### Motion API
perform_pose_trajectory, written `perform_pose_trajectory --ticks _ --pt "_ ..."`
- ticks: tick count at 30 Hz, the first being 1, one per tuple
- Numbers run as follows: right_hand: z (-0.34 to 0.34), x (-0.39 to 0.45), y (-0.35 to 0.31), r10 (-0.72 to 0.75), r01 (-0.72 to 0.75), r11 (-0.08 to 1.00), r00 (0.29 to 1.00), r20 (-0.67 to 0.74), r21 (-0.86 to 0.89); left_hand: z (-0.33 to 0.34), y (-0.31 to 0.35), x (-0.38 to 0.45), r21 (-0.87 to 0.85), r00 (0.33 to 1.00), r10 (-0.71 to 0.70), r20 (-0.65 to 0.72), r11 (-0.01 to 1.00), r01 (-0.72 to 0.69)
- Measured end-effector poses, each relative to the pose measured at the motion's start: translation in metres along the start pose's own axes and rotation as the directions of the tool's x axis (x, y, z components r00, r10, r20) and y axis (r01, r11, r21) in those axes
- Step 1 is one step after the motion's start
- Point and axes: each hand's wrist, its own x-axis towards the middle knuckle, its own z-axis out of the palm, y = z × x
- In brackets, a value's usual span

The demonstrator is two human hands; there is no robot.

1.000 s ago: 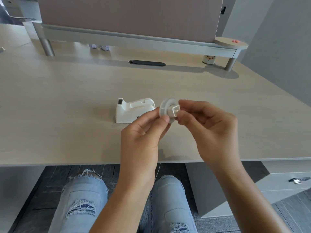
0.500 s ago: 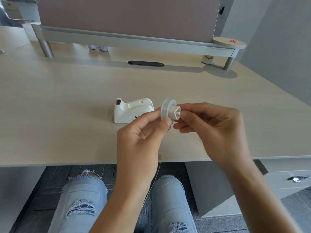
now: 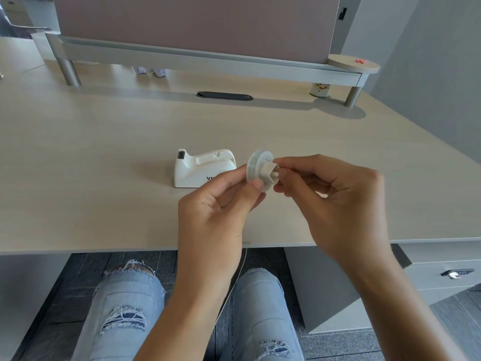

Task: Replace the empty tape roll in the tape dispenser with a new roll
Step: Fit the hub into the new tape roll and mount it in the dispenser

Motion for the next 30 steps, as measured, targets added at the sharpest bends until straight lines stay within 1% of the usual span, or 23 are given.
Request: perform_pose_trajectory --ticks 5,12,18,25,30 --pt "0.000 0.000 0.005 -0.166 0.167 0.976 0.986 0.016 -0.139 -0.001 0.000 0.001 0.025 1.000 -0.018 0.003 1.000 0.018" --pt "0.003 0.000 0.016 -0.274 0.284 0.938 0.959 0.075 -0.200 -0.007 0.000 0.001 0.049 0.998 -0.055 -0.007 0.997 0.055" --pt "0.006 -0.001 0.022 -0.395 0.406 0.873 0.913 0.099 -0.269 -0.012 0.002 0.003 0.065 0.994 -0.108 -0.020 0.992 0.109" --pt "0.009 0.000 0.027 -0.420 0.440 0.862 0.898 0.133 -0.252 -0.015 0.001 0.006 0.023 0.987 -0.161 0.004 0.987 0.161" --pt "0.008 0.005 0.029 -0.417 0.451 0.870 0.889 0.192 -0.200 -0.018 0.001 0.009 0.068 0.989 -0.147 0.032 0.987 0.145"
